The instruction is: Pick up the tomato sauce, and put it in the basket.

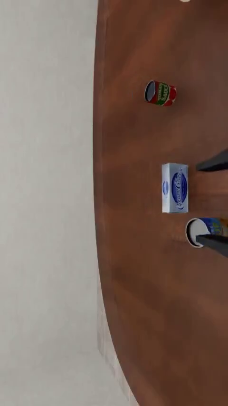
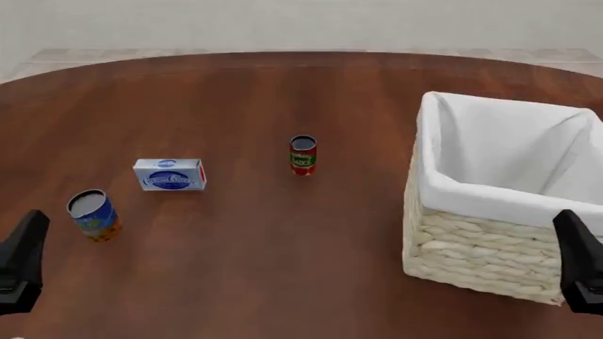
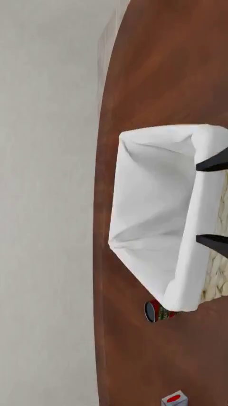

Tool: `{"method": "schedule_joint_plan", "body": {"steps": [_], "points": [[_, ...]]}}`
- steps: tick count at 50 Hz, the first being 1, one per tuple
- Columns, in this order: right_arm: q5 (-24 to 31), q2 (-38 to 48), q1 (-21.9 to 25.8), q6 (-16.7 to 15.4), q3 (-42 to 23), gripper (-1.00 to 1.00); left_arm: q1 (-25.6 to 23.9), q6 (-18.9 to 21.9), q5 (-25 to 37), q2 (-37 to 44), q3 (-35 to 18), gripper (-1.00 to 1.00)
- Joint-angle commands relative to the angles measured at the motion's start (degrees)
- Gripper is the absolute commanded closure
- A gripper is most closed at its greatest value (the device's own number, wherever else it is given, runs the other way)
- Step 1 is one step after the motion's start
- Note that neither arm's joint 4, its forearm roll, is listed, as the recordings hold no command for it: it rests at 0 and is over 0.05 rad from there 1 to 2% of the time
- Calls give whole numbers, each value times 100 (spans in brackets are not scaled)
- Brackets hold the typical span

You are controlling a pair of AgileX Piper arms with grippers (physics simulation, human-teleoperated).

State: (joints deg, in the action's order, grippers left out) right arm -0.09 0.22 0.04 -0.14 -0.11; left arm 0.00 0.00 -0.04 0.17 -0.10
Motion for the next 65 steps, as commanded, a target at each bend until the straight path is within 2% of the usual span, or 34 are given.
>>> {"method": "schedule_joint_plan", "body": {"steps": [1,15,18,20,21,23,24,26,28,33,34,36,42,43,46,47,49,52,53,56,65], "points": [[8,30,-6,-27,-13,-100,1,-1,-7,25,-15,-100],[29,41,-47,-113,-45,-100,0,-1,-7,27,-15,-100],[95,58,-34,-325,-165,-100,1,0,-6,27,-15,-100],[170,-5,-142,-359,-305,-100,1,1,-6,27,-15,-100],[248,-6,-181,-490,-359,-100,1,-2,-6,26,-15,-100],[302,-4,-291,-440,-403,-100,1,0,-6,27,-15,-100],[322,-16,-196,-274,-512,-100,0,-1,-7,26,-15,-100],[575,-9,-362,-418,-679,-100,1,-1,-6,27,-15,-100],[728,-9,-230,-348,-893,-100,0,-2,-7,27,-15,-100],[1054,22,-268,-355,-1206,-100,-1,-2,-7,25,-15,-100],[1126,-9,-186,-193,-1291,-100,0,0,-6,27,-15,-100],[1174,64,-173,-395,-1369,-100,-1,0,-7,25,-15,-100],[1386,437,-79,-434,-1982,-100,1,0,-6,28,-15,-100],[1463,422,-20,-357,-2125,-100,-1,-2,-7,27,-15,-100],[1469,658,-40,-474,-2264,-100,0,-1,-6,27,-15,-100],[1526,781,90,-473,-2441,-100,-1,0,-7,27,-15,-100],[1530,828,96,-537,-2486,-100,0,-1,-7,27,-15,-100],[1489,990,346,-714,-2611,-100,0,-2,-7,25,-15,-100],[1454,1107,363,-879,-2633,-100,0,0,-6,28,-15,-100],[1416,1333,502,-791,-2752,-100,0,-2,-7,25,-15,-100],[1171,2282,1063,-979,-3085,-100,0,-2,-7,26,-15,-100]]}}
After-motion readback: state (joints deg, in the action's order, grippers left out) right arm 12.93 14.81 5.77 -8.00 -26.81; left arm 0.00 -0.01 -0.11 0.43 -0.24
